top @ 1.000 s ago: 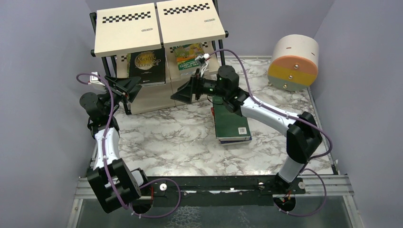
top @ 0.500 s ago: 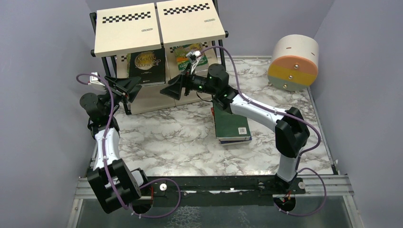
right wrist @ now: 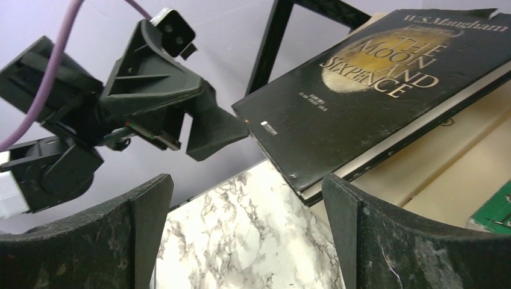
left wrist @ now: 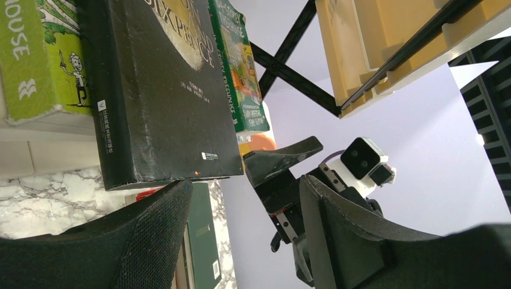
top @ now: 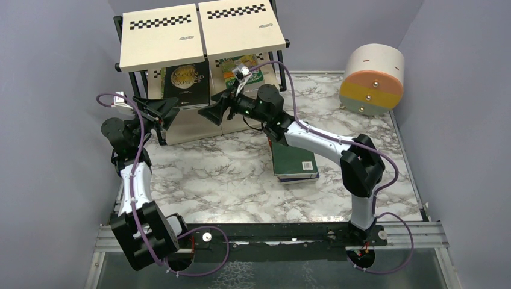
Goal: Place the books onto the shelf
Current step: Place the book on the shelf.
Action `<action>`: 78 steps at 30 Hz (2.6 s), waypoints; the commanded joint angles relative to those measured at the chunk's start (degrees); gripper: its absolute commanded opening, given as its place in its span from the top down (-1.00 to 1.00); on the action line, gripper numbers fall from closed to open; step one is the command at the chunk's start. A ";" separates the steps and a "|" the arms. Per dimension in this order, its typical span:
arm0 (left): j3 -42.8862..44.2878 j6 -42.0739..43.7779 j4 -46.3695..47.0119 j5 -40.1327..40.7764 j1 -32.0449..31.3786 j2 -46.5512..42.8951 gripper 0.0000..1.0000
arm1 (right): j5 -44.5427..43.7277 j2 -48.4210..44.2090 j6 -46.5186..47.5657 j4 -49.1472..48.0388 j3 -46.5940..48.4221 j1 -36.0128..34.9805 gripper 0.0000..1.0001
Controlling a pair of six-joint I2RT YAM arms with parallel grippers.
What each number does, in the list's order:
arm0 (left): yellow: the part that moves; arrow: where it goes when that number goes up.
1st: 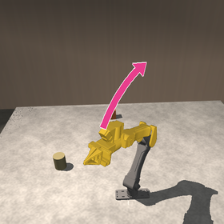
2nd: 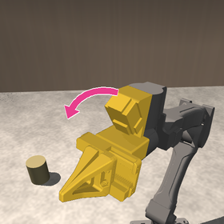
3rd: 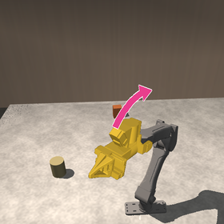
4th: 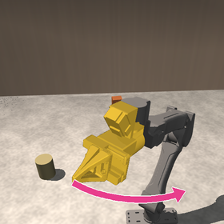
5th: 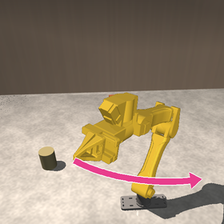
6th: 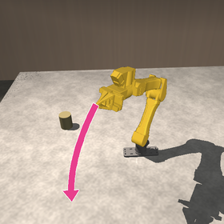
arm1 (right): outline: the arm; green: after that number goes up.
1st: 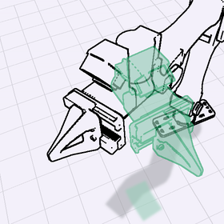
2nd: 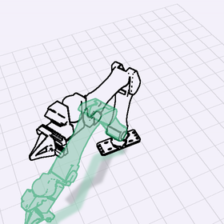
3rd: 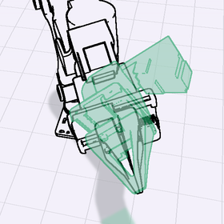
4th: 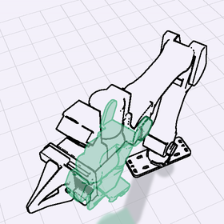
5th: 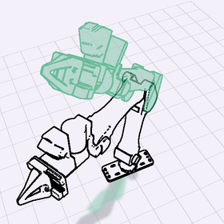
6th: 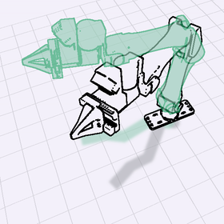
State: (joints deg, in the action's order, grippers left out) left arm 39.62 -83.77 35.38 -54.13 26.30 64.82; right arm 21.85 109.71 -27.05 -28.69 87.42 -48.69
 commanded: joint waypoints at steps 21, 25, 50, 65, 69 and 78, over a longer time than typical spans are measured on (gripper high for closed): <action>-0.54 0.70 2.86 1.22 0.59 -1.19 -0.15 | -6.57 5.58 4.42 5.42 9.12 -0.96 -0.84; -0.59 0.64 2.91 1.28 0.59 -1.18 -0.15 | -7.56 6.08 4.45 6.73 10.00 -1.15 -0.84; -0.75 0.38 2.94 1.33 0.59 -1.36 -0.15 | -10.85 7.87 4.37 9.90 13.01 -1.41 -0.84; -1.07 0.18 3.27 1.22 0.59 -1.49 -0.14 | -8.24 10.71 5.03 11.90 17.66 -1.45 -0.84; -1.20 0.16 3.46 1.22 0.59 -1.36 -0.14 | -7.80 11.15 5.32 12.09 18.36 -1.46 -0.84; -1.34 -0.03 3.98 1.22 0.59 -0.92 -0.14 | -7.26 12.34 5.23 12.85 20.21 -1.50 -0.84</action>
State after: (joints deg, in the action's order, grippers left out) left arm 38.85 -83.88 36.86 -53.54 26.30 64.82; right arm 12.99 120.44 -22.20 -16.32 105.19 -49.60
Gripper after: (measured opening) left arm 0.571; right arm 0.920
